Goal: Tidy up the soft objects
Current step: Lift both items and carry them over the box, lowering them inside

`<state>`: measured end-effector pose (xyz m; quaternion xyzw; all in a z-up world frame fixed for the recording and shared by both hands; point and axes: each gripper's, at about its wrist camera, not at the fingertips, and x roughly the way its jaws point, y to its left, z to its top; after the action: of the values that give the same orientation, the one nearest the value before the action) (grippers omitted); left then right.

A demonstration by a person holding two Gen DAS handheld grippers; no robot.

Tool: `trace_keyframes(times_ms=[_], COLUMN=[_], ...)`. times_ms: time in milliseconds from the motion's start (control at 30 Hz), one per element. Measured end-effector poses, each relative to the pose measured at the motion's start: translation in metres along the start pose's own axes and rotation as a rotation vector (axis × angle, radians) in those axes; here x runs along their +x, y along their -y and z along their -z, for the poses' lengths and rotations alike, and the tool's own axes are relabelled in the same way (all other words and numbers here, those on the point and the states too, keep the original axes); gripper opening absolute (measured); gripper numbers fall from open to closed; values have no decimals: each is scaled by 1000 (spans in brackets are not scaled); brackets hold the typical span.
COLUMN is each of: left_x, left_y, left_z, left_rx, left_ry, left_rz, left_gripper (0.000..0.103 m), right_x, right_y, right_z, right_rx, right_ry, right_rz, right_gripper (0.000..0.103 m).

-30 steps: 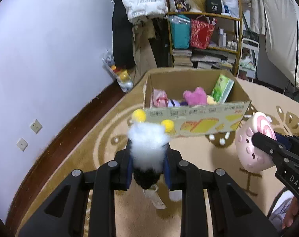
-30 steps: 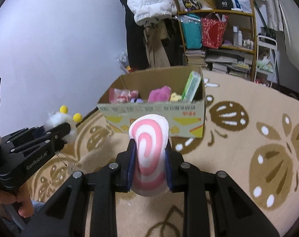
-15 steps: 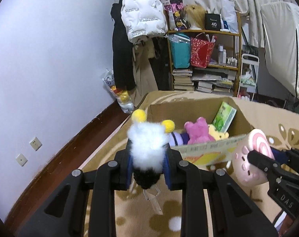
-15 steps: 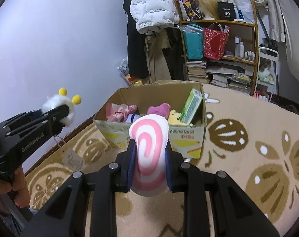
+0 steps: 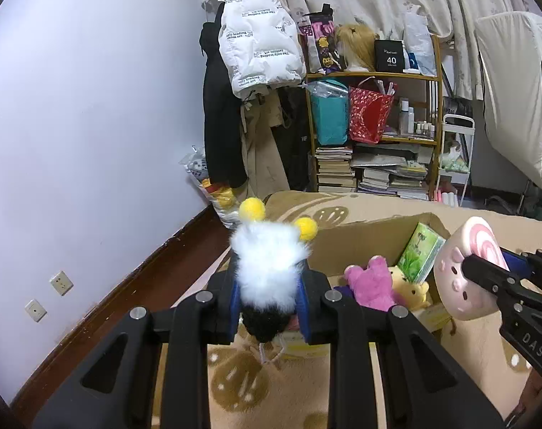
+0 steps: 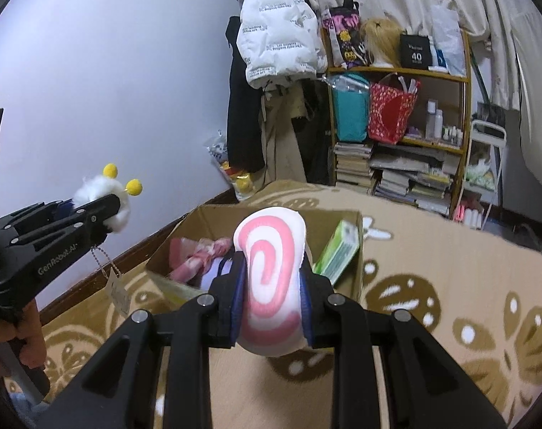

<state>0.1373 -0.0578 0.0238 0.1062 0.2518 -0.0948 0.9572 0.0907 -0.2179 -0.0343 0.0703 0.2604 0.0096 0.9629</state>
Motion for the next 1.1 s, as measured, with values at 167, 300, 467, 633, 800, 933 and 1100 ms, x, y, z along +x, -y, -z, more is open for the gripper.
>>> trace_keyframes(times_ms=[167, 300, 467, 633, 800, 933, 1100], left_x=[8, 16, 22, 29, 42, 52, 61], left_y=[4, 7, 13, 12, 17, 17, 15], left_z=[-3, -6, -9, -6, 1, 5, 9], left_rx=[11, 10, 13, -34, -32, -58, -96], left_ry=[10, 11, 23, 9, -26, -54, -81], left_rz=[12, 25, 35, 63, 70, 102, 131], left_gripper=[24, 24, 24, 24, 25, 25, 26], right_x=[14, 23, 34, 38, 43, 50, 56], right_y=[7, 8, 8, 10, 16, 22, 26], right_z=[-8, -12, -18, -21, -22, -18, -14], right_rx=[13, -4, -22, -9, -9, 6, 35], right_ry=[9, 6, 12, 18, 25, 5, -12], right_rz=[-3, -5, -13, -13, -14, -17, -28], right_gripper=[28, 28, 29, 30, 32, 33, 36])
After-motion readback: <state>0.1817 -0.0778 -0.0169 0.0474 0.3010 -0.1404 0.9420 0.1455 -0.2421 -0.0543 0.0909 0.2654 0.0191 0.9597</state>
